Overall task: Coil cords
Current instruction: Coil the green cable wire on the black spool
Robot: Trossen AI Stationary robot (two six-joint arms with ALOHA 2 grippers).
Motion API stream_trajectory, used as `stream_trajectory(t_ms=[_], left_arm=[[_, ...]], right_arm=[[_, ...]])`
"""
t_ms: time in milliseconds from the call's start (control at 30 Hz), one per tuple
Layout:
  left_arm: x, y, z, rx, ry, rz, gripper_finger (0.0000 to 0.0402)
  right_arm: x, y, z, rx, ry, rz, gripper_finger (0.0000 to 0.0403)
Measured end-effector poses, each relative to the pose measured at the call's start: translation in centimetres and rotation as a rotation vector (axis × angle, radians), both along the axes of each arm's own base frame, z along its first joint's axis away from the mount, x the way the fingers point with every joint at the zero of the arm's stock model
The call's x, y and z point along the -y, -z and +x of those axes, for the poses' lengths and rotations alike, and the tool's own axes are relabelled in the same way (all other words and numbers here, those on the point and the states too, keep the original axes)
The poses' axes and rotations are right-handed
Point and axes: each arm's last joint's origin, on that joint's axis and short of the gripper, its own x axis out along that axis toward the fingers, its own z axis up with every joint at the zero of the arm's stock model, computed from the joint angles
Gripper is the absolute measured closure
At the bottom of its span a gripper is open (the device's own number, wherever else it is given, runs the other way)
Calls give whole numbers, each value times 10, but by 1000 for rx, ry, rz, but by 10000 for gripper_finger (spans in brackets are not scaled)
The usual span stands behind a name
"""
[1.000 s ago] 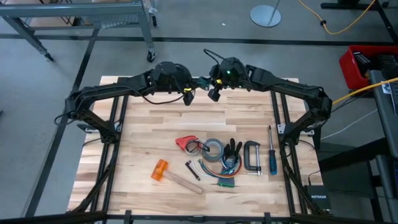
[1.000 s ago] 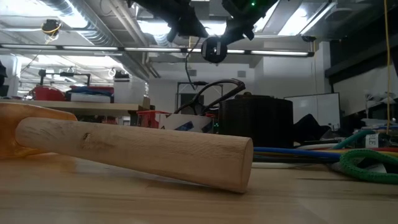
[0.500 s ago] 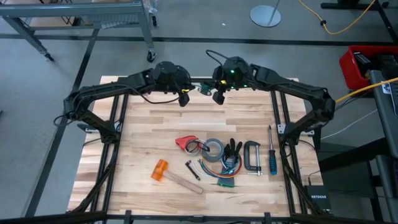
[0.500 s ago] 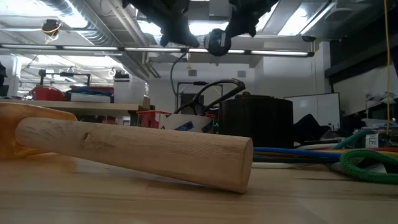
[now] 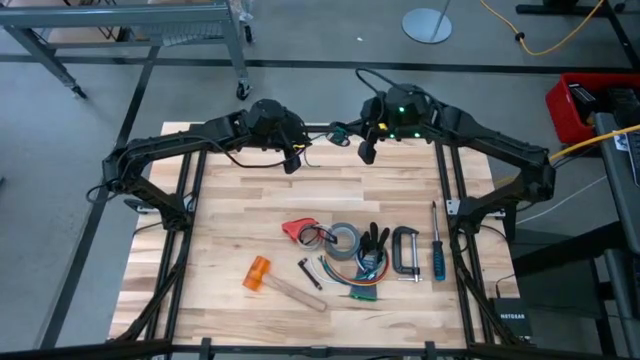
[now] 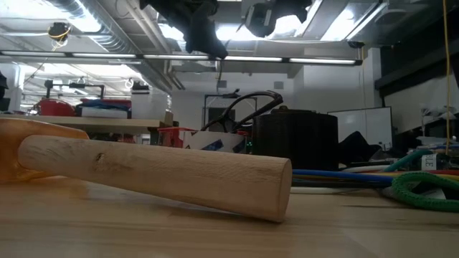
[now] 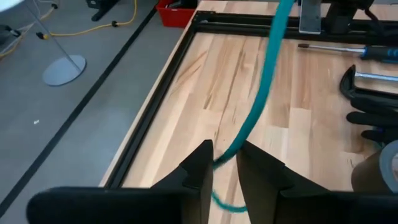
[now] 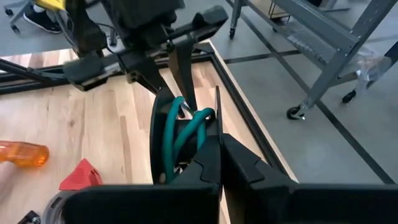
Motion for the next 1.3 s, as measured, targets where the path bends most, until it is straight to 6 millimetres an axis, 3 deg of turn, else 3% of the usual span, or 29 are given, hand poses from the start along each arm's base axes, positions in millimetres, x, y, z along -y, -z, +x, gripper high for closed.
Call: stream_trajectory(t_ms=[367, 1300], left_arm=[[0, 0, 0, 11, -15, -25, 315], [1, 3, -1, -18, -10, -33, 371]], right_arm=[[-3, -10, -8, 47, 1, -19, 402], [-3, -15, -5, 105, -16, -33, 402]])
